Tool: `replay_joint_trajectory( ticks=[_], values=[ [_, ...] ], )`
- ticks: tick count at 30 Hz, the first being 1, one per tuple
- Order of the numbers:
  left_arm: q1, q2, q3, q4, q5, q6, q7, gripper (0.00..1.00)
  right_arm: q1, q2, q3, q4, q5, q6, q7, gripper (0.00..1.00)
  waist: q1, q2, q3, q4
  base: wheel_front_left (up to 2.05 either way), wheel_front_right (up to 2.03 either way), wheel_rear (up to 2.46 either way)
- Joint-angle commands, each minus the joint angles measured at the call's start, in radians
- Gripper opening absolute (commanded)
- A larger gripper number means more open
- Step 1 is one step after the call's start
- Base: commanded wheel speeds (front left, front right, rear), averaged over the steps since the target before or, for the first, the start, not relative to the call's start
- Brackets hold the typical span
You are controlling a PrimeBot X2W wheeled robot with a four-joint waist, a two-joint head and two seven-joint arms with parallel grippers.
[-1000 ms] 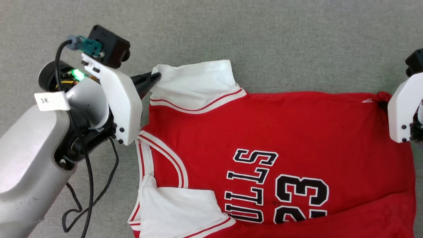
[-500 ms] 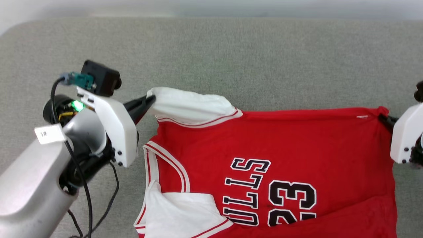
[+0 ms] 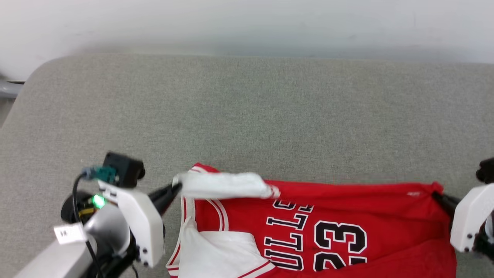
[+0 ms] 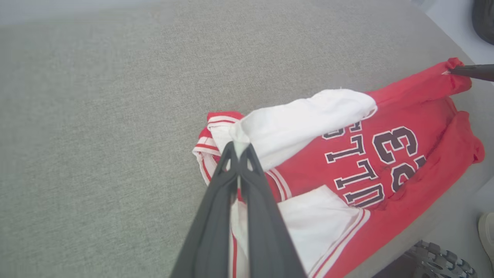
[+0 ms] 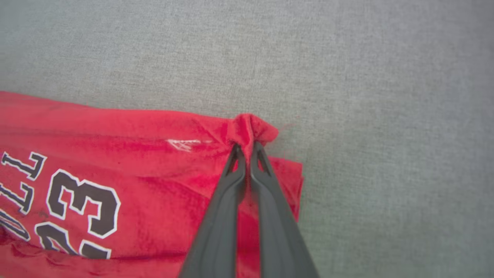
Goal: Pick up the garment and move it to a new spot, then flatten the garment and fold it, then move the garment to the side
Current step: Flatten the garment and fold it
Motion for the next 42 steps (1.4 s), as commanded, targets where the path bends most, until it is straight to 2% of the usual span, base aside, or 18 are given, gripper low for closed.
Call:
replay_joint_trajectory(
  ticks=[1, 13, 17, 22, 26, 27, 28, 36, 42],
  values=[
    [0.054, 0.008, -0.004, -0.013, -0.01, 0.013, -0.014, 0.0, 0.042, -0.007, 0.011, -0.024, 0.028, -0.001, -0.004, 0.0, 0.0001, 0.0, -0.016, 0.0, 0.0, 0.0, 0.0],
    [0.224, 0.008, -0.063, 0.033, 0.01, 0.06, -0.062, 0.0, 0.209, -0.099, 0.08, -0.123, 0.118, -0.001, -0.002, 0.0, 0.0001, 0.0, -0.036, -0.006, 0.0, 0.0, 0.0],
    [0.239, 0.002, -0.076, 0.057, 0.004, 0.05, -0.064, 0.0, 0.234, -0.135, 0.114, -0.148, 0.144, -0.001, -0.009, 0.0, 0.0001, 0.0, -0.035, -0.008, 0.0, 0.0, 0.0],
    [0.245, 0.001, -0.1, 0.09, 0.024, 0.042, -0.059, 0.0, 0.252, -0.187, 0.168, -0.138, 0.12, -0.001, -0.044, 0.0, 0.0001, 0.0, -0.03, -0.008, 0.0, 0.0, 0.0],
    [0.237, -0.02, -0.118, 0.122, 0.03, 0.03, -0.069, 0.0, 0.238, -0.186, 0.197, -0.098, 0.122, -0.001, -0.087, 0.0, 0.0001, 0.0, -0.022, -0.008, 0.0, 0.0, 0.0],
    [0.234, -0.027, -0.12, 0.132, 0.034, 0.026, -0.076, 0.16, 0.228, -0.18, 0.199, -0.088, 0.122, -0.001, -0.105, 0.52, 0.0001, 0.0, -0.02, -0.009, 0.0, 0.0, 0.0],
    [0.23, -0.032, -0.125, 0.144, 0.044, 0.023, -0.084, 1.0, 0.222, -0.174, 0.202, -0.07, 0.128, -0.001, -0.114, 1.0, 0.0001, 0.0, -0.018, -0.009, 0.0, 0.0, 0.0],
    [0.224, -0.064, -0.136, 0.206, 0.06, 0.004, -0.133, 1.0, 0.196, -0.176, 0.256, -0.018, 0.188, -0.001, -0.172, 1.0, 0.0001, 0.0, -0.033, -0.012, 0.0, 0.0, 0.0],
    [0.227, -0.077, -0.106, 0.2, 0.063, 0.019, -0.204, 1.0, 0.207, -0.199, 0.246, -0.041, 0.222, -0.001, -0.151, 1.0, 0.0001, 0.0, -0.066, -0.018, 0.0, 0.0, 0.0]
  ],
)
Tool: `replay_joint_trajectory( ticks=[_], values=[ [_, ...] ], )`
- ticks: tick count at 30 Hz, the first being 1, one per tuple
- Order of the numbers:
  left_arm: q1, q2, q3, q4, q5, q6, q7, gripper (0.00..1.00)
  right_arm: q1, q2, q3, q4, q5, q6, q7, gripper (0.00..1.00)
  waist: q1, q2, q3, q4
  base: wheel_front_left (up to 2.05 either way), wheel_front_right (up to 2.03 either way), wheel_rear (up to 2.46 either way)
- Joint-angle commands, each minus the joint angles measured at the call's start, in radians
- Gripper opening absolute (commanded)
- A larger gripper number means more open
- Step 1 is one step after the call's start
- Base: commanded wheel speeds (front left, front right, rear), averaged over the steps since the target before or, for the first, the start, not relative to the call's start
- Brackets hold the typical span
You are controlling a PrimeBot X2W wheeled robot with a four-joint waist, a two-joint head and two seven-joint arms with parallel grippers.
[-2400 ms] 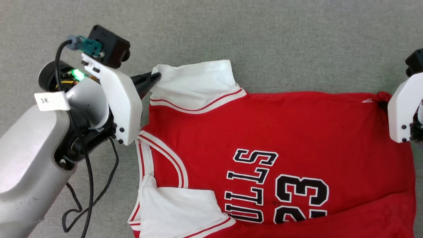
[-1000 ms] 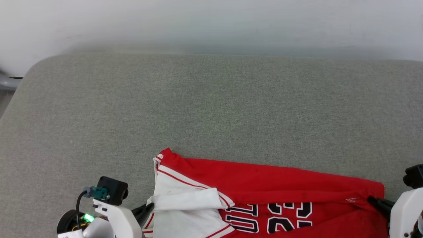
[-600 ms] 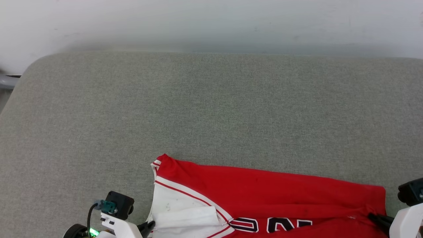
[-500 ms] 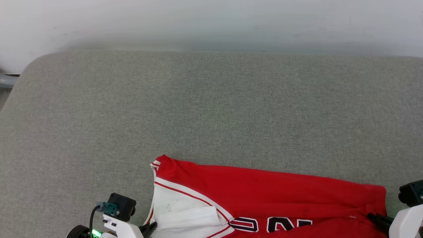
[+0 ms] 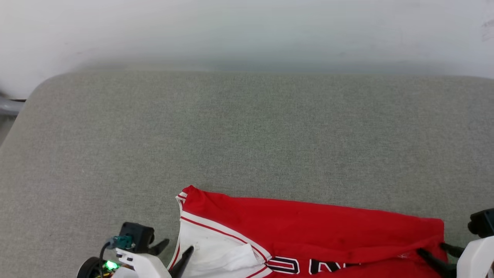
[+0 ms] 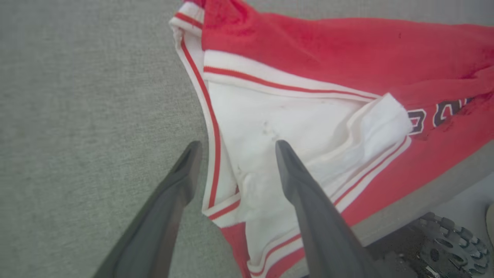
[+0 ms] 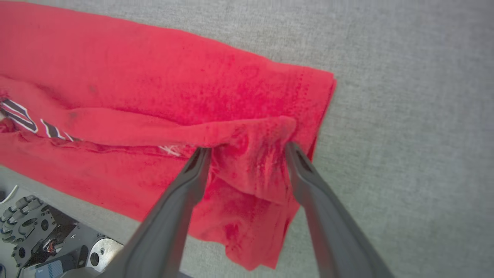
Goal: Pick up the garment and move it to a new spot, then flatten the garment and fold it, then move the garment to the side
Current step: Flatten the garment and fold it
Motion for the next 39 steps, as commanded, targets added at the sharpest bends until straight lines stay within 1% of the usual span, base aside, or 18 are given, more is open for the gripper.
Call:
replay_joint_trajectory(
  ticks=[1, 4, 7, 8, 9, 10, 12, 13, 16, 18, 22, 23, 27, 31, 39],
  values=[
    [-0.004, -0.006, 0.015, -0.007, 0.01, 0.01, -0.028, 1.0, 0.005, -0.01, -0.013, -0.016, 0.01, -0.001, 0.011, 1.0, -0.0001, -0.0001, -0.016, -0.004, 0.0, 0.0, 0.0],
    [0.001, -0.019, 0.042, -0.021, 0.022, 0.032, -0.098, 1.0, 0.019, -0.011, -0.055, -0.051, 0.031, -0.001, 0.057, 1.0, -0.0001, -0.0001, -0.038, -0.009, 0.0, 0.0, 0.0],
    [0.003, -0.038, 0.073, -0.036, 0.048, 0.047, -0.207, 1.0, 0.031, 0.002, -0.121, -0.088, 0.028, -0.001, 0.119, 1.0, -0.0001, -0.0001, -0.055, -0.013, 0.0, 0.0, 0.0],
    [0.002, -0.043, 0.084, -0.039, 0.064, 0.05, -0.25, 1.0, 0.038, 0.014, -0.144, -0.094, 0.023, -0.001, 0.145, 1.0, -0.0001, -0.0001, -0.058, -0.014, 0.0, 0.0, 0.0],
    [-0.007, -0.052, 0.099, -0.036, 0.108, 0.062, -0.342, 1.0, 0.052, 0.047, -0.201, -0.094, 0.003, -0.001, 0.212, 1.0, -0.0001, -0.0001, -0.062, -0.015, 0.0, 0.0, 0.0],
    [-0.007, -0.052, 0.099, -0.036, 0.108, 0.062, -0.342, 1.0, 0.052, 0.047, -0.201, -0.094, 0.003, -0.001, 0.212, 1.0, -0.0001, -0.0001, -0.062, -0.015, 0.0, 0.0, 0.0],
    [-0.014, -0.082, 0.12, -0.043, 0.136, 0.07, -0.412, 1.0, 0.056, 0.093, -0.268, -0.1, -0.022, -0.001, 0.272, 1.0, -0.0001, -0.0001, -0.065, -0.013, 0.0, 0.0, 0.0],
    [-0.016, -0.089, 0.134, -0.045, 0.157, 0.076, -0.43, 1.0, 0.061, 0.115, -0.3, -0.101, -0.043, -0.001, 0.297, 1.0, -0.0001, -0.0001, -0.065, -0.011, 0.0, 0.0, 0.0],
    [-0.022, -0.128, 0.189, -0.067, 0.243, 0.089, -0.448, 1.0, 0.075, 0.178, -0.377, -0.115, -0.122, -0.001, 0.361, 1.0, -0.0001, -0.0001, -0.057, 0.0, 0.0, 0.0, 0.0],
    [-0.016, -0.166, 0.253, -0.113, 0.336, 0.094, -0.449, 1.0, 0.075, 0.228, -0.431, -0.127, -0.158, -0.001, 0.396, 1.0, -0.0001, -0.0001, -0.048, 0.007, 0.0, 0.0, 0.0],
    [0.037, -0.228, 0.357, -0.193, 0.526, 0.066, -0.449, 1.0, 0.059, 0.334, -0.525, -0.145, -0.186, -0.001, 0.465, 1.0, -0.0001, -0.0001, -0.029, 0.018, 0.0, 0.0, 0.0],
    [0.044, -0.242, 0.378, -0.211, 0.573, 0.059, -0.449, 1.0, 0.055, 0.353, -0.545, -0.147, -0.195, -0.001, 0.478, 1.0, -0.0001, -0.0001, -0.023, 0.021, 0.0, 0.0, 0.0],
    [0.084, -0.292, 0.439, -0.258, 0.698, 0.039, -0.449, 1.0, 0.042, 0.409, -0.609, -0.136, -0.23, -0.001, 0.514, 1.0, -0.0001, -0.0001, -0.005, 0.032, 0.0, 0.0, 0.0],
    [0.112, -0.325, 0.46, -0.259, 0.757, 0.009, -0.449, 1.0, 0.03, 0.433, -0.647, -0.105, -0.261, -0.001, 0.521, 1.0, -0.0001, -0.0001, 0.012, 0.042, 0.0, 0.0, 0.0],
    [0.106, -0.374, 0.491, -0.236, 0.789, -0.051, -0.448, 1.0, 0.0, 0.46, -0.656, -0.02, -0.245, -0.001, 0.498, 1.0, -0.0001, -0.0001, 0.045, 0.058, 0.0, 0.0, 0.0]
  ],
)
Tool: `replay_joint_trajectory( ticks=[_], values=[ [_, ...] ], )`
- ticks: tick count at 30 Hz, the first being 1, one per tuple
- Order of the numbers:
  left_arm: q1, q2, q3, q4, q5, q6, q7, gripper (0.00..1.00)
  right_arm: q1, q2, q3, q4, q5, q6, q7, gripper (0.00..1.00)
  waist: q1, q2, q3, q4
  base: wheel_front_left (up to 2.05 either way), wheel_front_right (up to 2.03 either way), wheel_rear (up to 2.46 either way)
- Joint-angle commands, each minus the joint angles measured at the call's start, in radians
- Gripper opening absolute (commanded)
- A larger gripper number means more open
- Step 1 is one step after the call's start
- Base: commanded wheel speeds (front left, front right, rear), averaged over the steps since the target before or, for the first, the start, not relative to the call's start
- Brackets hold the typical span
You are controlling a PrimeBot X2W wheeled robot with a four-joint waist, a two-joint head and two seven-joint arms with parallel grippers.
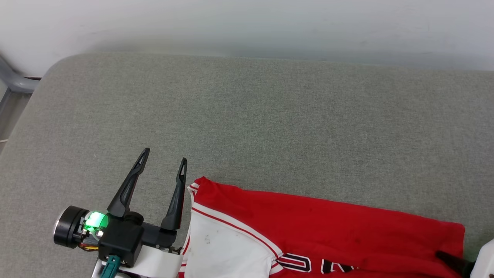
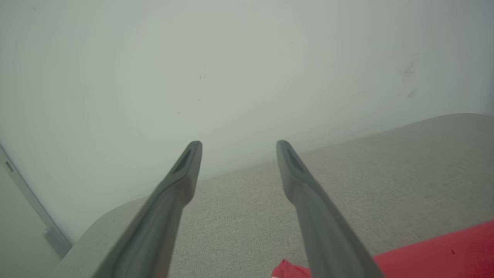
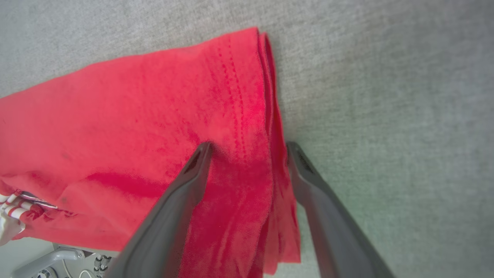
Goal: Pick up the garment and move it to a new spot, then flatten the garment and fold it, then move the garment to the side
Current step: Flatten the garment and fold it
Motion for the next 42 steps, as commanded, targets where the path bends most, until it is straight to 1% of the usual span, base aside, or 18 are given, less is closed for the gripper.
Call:
replay_joint_trajectory(
  ticks=[1, 5, 12, 19, 20, 21, 22, 23, 26, 29, 35, 42],
  values=[
    [-0.006, -0.004, 0.005, 0.002, 0.008, -0.006, -0.002, 1.0, -0.005, 0.009, 0.005, 0.02, 0.003, -0.001, -0.002, 1.0, 0.0, -0.0001, 0.005, 0.004, 0.0, 0.0, 0.0],
    [-0.018, -0.021, 0.02, 0.005, 0.015, -0.031, -0.002, 1.0, -0.017, 0.02, 0.032, 0.075, 0.017, -0.001, -0.015, 1.0, 0.0, -0.0001, 0.017, 0.012, 0.0, 0.0, 0.0],
    [-0.022, -0.041, 0.048, 0.016, 0.02, -0.066, -0.002, 1.0, -0.031, 0.049, 0.139, 0.114, 0.074, 0.005, -0.036, 1.0, 0.0, -0.0001, 0.021, 0.016, 0.0, 0.0, 0.0],
    [-0.003, -0.059, 0.072, 0.025, 0.024, -0.093, -0.002, 1.0, -0.015, 0.025, 0.204, 0.131, 0.11, 0.005, -0.056, 1.0, 0.0, -0.0001, 0.002, 0.013, 0.0, 0.0, 0.0],
    [0.0, -0.061, 0.075, 0.026, 0.025, -0.098, -0.002, 1.0, -0.012, 0.022, 0.214, 0.136, 0.114, 0.005, -0.058, 0.91, 0.0, -0.0001, 0.0, 0.013, 0.0, 0.0, 0.0],
    [0.002, -0.062, 0.077, 0.027, 0.026, -0.099, -0.002, 1.0, -0.009, 0.021, 0.221, 0.14, 0.116, 0.005, -0.061, 0.51, 0.0, -0.0001, -0.002, 0.012, 0.0, 0.0, 0.0],
    [0.002, -0.065, 0.079, 0.028, 0.028, -0.103, -0.002, 1.0, -0.008, 0.018, 0.226, 0.146, 0.119, 0.005, -0.065, 0.18, 0.0, -0.0001, -0.003, 0.012, 0.0, 0.0, 0.0],
    [0.003, -0.067, 0.081, 0.028, 0.03, -0.107, -0.002, 1.0, -0.008, 0.013, 0.228, 0.151, 0.116, 0.005, -0.072, 0.0, 0.0, -0.0001, -0.004, 0.011, 0.0, 0.0, 0.0],
    [0.007, -0.071, 0.087, 0.03, 0.033, -0.114, -0.002, 1.0, -0.009, -0.004, 0.24, 0.167, 0.105, 0.005, -0.096, 0.0, 0.0, -0.0001, -0.004, 0.01, 0.0, 0.0, 0.0],
    [0.008, -0.076, 0.091, 0.033, 0.034, -0.119, -0.002, 1.0, -0.023, -0.027, 0.23, 0.186, 0.091, -0.001, -0.135, 0.0, 0.0, -0.0001, -0.003, 0.008, 0.0, 0.0, 0.0],
    [0.011, -0.081, 0.101, 0.037, 0.04, -0.127, -0.002, 1.0, -0.06, -0.07, 0.181, 0.222, 0.056, -0.004, -0.209, 0.0, 0.0, -0.0001, -0.004, 0.002, 0.0, 0.0, 0.0],
    [0.015, -0.087, 0.105, 0.046, 0.042, -0.135, -0.003, 1.0, -0.078, -0.13, 0.098, 0.258, 0.016, -0.006, -0.247, 0.0, 0.0, -0.0001, -0.014, -0.002, 0.0, 0.0, 0.0]
  ],
)
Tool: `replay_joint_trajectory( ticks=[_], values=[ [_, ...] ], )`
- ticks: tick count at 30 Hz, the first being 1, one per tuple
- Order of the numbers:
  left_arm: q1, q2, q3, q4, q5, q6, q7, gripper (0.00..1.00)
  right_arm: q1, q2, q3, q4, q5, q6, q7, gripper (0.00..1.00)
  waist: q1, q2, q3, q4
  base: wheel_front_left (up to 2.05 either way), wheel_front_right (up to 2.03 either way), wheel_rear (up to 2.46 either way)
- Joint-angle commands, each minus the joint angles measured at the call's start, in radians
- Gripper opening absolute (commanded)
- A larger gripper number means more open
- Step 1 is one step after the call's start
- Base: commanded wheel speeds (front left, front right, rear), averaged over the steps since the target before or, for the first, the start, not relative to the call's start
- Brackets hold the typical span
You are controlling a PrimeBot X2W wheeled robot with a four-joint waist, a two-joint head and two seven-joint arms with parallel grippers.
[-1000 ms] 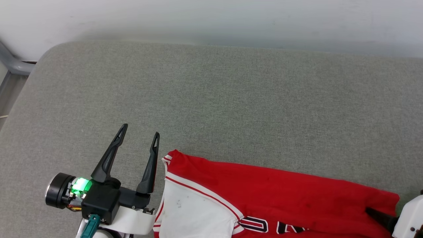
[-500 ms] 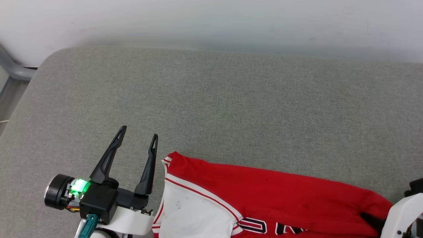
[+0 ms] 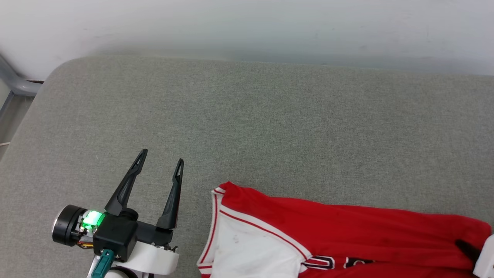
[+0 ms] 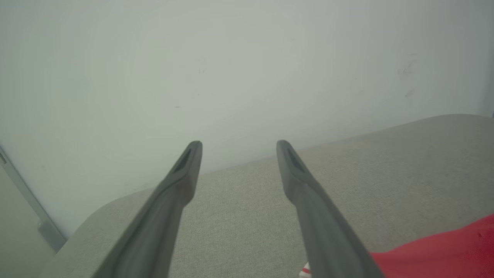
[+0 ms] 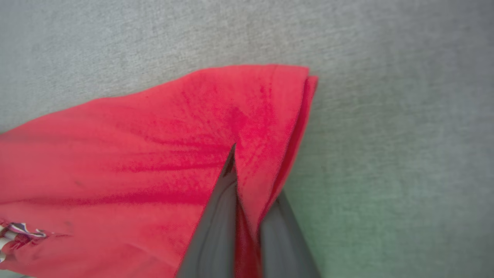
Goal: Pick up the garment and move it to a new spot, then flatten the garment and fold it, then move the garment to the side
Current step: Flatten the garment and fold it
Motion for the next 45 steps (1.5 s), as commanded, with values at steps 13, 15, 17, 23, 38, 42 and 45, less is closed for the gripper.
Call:
replay_joint_trajectory(
  ticks=[13, 15, 17, 23, 38, 42, 45],
  values=[
    [0.018, -0.023, 0.009, 0.011, 0.0, -0.009, -0.003, 1.0, -0.013, -0.084, -0.086, -0.003, -0.077, -0.008, -0.026, 0.0, 0.0, 0.0, -0.029, -0.002, 0.0, 0.0, 0.0],
    [0.023, -0.028, 0.012, 0.011, -0.002, -0.01, -0.003, 1.0, -0.002, -0.07, -0.074, -0.035, -0.066, -0.008, -0.015, 0.0, 0.0, 0.0, -0.038, -0.006, 0.0, 0.0, 0.0],
    [0.031, -0.032, 0.014, 0.011, -0.002, -0.01, -0.002, 1.0, 0.014, -0.063, -0.067, -0.078, -0.064, -0.008, -0.001, 0.0, 0.0, 0.0, -0.045, -0.009, 0.0, 0.0, 0.0],
    [0.044, -0.042, 0.026, 0.005, -0.003, -0.012, -0.003, 1.0, 0.091, -0.022, -0.049, -0.249, -0.052, -0.008, 0.062, 0.0, 0.0, 0.0, -0.063, -0.017, 0.0, 0.0, 0.0],
    [0.046, -0.075, 0.036, 0.018, -0.006, -0.032, -0.003, 1.0, 0.23, 0.186, 0.131, -0.615, -0.025, -0.008, 0.22, 0.0, 0.0, 0.0, -0.076, -0.001, 0.0, 0.0, 0.0],
    [0.055, -0.073, 0.043, 0.021, -0.006, -0.037, -0.002, 1.0, 0.228, 0.239, 0.191, -0.634, -0.006, -0.008, 0.216, 0.0, 0.0, 0.0, -0.086, 0.016, 0.0, 0.0, 0.0],
    [0.059, -0.065, 0.048, 0.026, -0.009, -0.045, -0.002, 1.0, 0.213, 0.263, 0.223, -0.62, 0.006, -0.008, 0.191, 0.0, 0.0, 0.0, -0.094, 0.03, 0.0, 0.0, 0.0]
  ],
)
